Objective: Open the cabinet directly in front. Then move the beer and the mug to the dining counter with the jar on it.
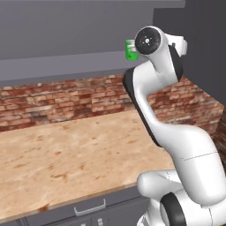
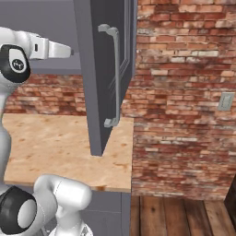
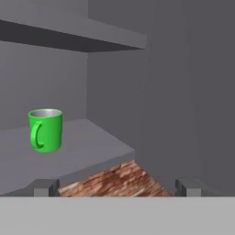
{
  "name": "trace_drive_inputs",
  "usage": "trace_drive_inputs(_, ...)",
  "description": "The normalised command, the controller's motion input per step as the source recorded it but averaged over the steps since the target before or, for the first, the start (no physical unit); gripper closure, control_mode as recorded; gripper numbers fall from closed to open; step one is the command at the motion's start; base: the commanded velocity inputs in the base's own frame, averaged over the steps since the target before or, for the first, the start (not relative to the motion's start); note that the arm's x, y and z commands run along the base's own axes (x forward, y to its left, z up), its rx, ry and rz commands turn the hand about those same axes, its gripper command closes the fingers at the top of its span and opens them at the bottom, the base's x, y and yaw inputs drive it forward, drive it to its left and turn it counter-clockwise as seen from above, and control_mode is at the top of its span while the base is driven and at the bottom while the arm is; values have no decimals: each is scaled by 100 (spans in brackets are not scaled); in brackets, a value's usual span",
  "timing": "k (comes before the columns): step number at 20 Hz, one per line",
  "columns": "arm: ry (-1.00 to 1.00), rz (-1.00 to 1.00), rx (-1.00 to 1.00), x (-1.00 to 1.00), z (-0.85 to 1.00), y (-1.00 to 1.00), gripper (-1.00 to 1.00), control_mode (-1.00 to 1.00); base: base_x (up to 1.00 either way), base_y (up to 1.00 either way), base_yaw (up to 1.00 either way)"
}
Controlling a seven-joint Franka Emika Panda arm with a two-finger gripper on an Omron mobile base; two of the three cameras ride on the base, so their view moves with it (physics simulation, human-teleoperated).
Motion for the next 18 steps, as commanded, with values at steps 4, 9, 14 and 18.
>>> trace_drive_inputs(4,0,0,0,47,-19,2,-100,-100,0,0,0)
trace_drive_inputs(9,0,0,6,44,-14,9,-100,-100,0,0,0)
trace_drive_inputs(14,4,2,25,17,-3,2,-100,-100,0,0,0)
trace_drive_inputs(18,0,1,3,0,0,0,-100,-100,0,0,0)
